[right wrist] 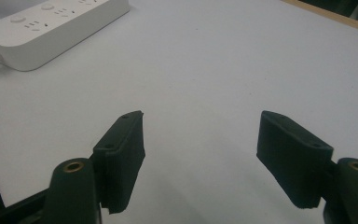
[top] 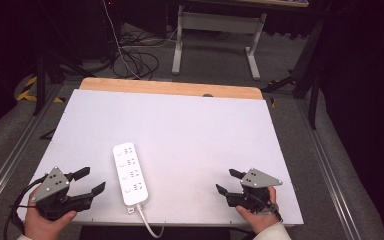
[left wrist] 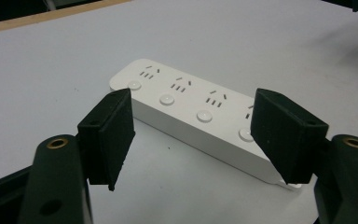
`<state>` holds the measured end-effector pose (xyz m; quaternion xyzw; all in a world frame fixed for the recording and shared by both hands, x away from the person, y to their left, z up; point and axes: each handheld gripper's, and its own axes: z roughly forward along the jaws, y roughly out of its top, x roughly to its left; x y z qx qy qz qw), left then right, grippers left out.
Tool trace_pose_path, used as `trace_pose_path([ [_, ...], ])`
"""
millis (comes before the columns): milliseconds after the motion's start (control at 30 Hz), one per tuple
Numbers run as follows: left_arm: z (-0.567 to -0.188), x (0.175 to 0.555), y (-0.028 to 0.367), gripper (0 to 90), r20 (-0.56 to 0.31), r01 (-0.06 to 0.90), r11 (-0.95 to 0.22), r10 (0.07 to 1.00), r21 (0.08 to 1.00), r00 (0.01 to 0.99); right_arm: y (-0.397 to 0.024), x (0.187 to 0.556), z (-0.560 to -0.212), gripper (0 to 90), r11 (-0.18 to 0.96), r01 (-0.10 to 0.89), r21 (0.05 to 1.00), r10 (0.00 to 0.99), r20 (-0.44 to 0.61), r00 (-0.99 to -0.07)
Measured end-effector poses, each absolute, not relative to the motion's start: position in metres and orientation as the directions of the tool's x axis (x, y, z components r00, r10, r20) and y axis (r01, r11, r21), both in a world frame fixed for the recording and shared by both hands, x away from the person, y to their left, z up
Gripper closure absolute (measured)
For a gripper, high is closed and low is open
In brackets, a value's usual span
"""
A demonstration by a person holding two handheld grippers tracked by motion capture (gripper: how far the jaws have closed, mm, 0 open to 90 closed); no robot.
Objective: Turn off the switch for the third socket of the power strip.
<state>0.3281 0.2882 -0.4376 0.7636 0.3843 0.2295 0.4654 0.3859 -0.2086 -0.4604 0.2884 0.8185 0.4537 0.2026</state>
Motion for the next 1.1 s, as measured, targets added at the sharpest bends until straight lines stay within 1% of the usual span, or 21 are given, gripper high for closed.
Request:
trace_pose_path([
  [400,-0.424,0.340,0.278,32.6,-0.018,0.392,-0.277,0.797,0.877,0.604,-0.208,0.386,-0.461,32.8,0.426,0.289,0.857,0.654,-0.071,-0.753],
  [633,-0.420,0.347,0.266,32.7,0.016,0.376,-0.308,0.791,0.874,0.611,-0.208,0.387,-0.462,32.8,0.426,0.293,0.856,0.656,-0.069,-0.752],
  [1000,-0.416,0.360,0.256,32.7,0.011,0.376,-0.314,0.779,0.872,0.627,-0.207,0.387,-0.462,32.7,0.430,0.293,0.854,0.653,-0.070,-0.754],
  [1100,-0.415,0.364,0.253,32.7,-0.004,0.383,-0.305,0.777,0.872,0.629,-0.208,0.387,-0.462,32.7,0.431,0.292,0.854,0.651,-0.071,-0.755],
])
